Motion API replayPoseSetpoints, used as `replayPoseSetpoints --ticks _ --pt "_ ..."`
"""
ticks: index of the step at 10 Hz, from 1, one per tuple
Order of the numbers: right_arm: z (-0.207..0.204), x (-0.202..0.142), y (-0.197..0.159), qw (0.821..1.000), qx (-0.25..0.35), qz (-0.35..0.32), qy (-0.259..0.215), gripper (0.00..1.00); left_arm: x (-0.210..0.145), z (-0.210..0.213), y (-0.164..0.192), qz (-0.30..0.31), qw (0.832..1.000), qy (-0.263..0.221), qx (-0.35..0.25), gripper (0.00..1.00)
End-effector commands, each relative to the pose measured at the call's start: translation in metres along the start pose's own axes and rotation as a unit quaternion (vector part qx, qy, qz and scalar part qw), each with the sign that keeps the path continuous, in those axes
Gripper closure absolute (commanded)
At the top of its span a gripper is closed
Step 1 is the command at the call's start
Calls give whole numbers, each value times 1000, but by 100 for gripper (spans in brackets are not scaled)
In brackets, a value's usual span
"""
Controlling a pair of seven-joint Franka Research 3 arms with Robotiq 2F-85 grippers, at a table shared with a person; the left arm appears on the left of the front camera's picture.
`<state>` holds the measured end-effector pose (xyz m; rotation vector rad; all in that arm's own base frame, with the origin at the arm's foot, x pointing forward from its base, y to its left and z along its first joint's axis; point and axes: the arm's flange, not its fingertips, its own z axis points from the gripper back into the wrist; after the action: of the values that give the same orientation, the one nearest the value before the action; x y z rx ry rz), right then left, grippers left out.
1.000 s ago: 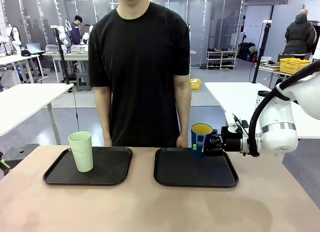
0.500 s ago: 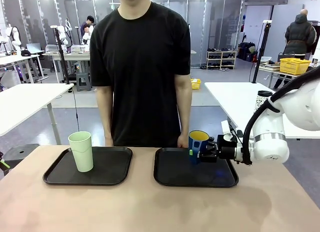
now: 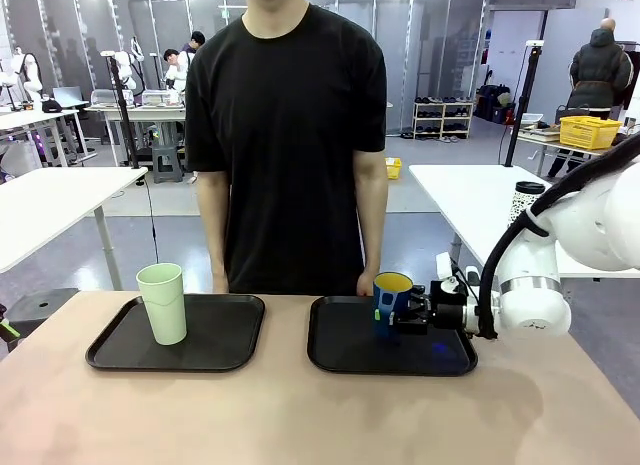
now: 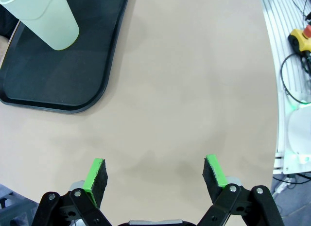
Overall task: Sort and store the cups by type.
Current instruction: Pick up the Handle plastic cup and place it into the empty Flat Tray.
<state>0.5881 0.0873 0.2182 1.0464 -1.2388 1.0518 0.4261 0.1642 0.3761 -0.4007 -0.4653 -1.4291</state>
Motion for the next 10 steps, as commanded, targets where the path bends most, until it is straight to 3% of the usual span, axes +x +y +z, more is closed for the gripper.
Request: replayPoseSetpoints --ticks 1,7,10 --pt "-7 -8 -8 1000 -18 -12 0 28 -2 2 4 -9 1000 -14 5 0" --pt "-8 -26 -8 999 -24 -34 14 28 -2 2 4 -9 1000 -14 5 0" --pt "-4 -27 -6 999 -29 -35 17 0 -2 2 4 -9 1000 -14 5 0"
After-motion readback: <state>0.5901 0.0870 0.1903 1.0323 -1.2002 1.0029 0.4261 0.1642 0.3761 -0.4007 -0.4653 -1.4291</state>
